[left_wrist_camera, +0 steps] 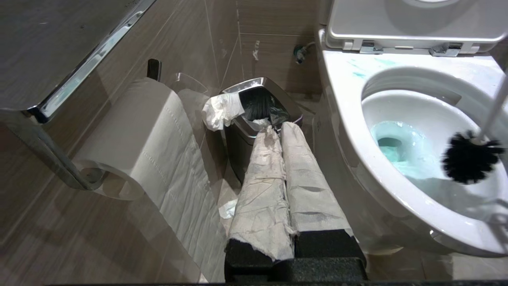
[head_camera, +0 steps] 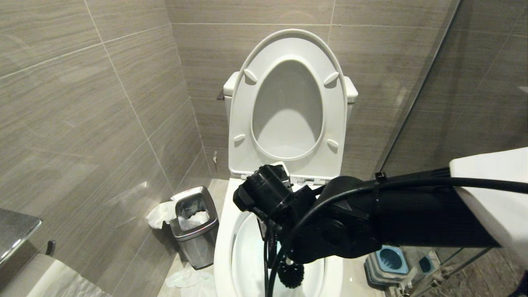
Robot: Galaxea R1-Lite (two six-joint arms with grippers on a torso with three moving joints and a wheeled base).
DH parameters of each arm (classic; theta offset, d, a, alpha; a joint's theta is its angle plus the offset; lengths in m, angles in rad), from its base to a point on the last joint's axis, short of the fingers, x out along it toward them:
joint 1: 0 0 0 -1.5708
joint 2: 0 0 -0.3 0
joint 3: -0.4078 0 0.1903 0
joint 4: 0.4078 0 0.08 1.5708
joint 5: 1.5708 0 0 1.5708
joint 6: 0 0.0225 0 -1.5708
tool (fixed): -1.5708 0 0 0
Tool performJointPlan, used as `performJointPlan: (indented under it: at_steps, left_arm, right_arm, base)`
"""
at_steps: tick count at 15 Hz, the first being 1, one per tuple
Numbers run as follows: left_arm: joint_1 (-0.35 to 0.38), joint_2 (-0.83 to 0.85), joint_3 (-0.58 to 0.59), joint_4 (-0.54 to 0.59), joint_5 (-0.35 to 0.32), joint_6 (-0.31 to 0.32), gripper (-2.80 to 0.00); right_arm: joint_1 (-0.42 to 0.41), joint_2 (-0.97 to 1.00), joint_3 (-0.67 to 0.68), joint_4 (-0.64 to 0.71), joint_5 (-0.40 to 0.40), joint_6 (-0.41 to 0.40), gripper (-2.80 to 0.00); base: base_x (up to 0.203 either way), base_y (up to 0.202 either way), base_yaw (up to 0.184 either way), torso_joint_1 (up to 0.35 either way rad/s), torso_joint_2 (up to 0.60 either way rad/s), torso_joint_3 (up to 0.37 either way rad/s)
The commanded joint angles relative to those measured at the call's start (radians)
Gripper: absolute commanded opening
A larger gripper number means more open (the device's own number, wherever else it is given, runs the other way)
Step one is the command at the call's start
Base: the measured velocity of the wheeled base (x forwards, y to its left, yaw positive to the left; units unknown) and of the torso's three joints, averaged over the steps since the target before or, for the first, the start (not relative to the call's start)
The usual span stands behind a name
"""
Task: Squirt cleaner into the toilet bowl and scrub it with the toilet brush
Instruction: Scrub the toilet bowl
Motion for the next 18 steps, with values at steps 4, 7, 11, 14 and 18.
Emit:
performJointPlan:
  at_steps: [4,7,11,14,18]
  left_arm:
    - [0.000,0.000,0.000,0.000,0.000,-0.001,-2.80]
    - [-0.001,0.000,0.000,0.000,0.000,0.000,-2.80]
    - [0.000,0.000,0.000,0.000,0.000,0.001,-2.80]
    - [0.000,0.000,0.000,0.000,0.000,0.000,-2.80]
    - [0.000,0.000,0.000,0.001,0.000,-0.001,-2.80]
  right_arm:
    - [-0.123,-0.087,0.052,-0.002,-0.009,-0.017,-2.80]
    - [-0.152,-0.013,-0.038,-0.004,-0.009,-0.025,-2.80]
    - [-0.153,0.147,-0.261,-0.002,-0.007,-0.054,-2.80]
    - [-0.147,0.287,-0.437,-0.007,0.004,-0.120,-2.80]
    - [-0.064,0.330,-0.447,-0.050,0.045,-0.142,-2.80]
  base:
    - [0.000,0.000,0.000,0.000,0.00,0.000]
    - [0.000,0.000,0.000,0.000,0.00,0.000]
    - [0.000,0.000,0.000,0.000,0.00,0.000]
    - [0.000,0.000,0.000,0.000,0.00,0.000]
    - [0.000,0.000,0.000,0.000,0.00,0.000]
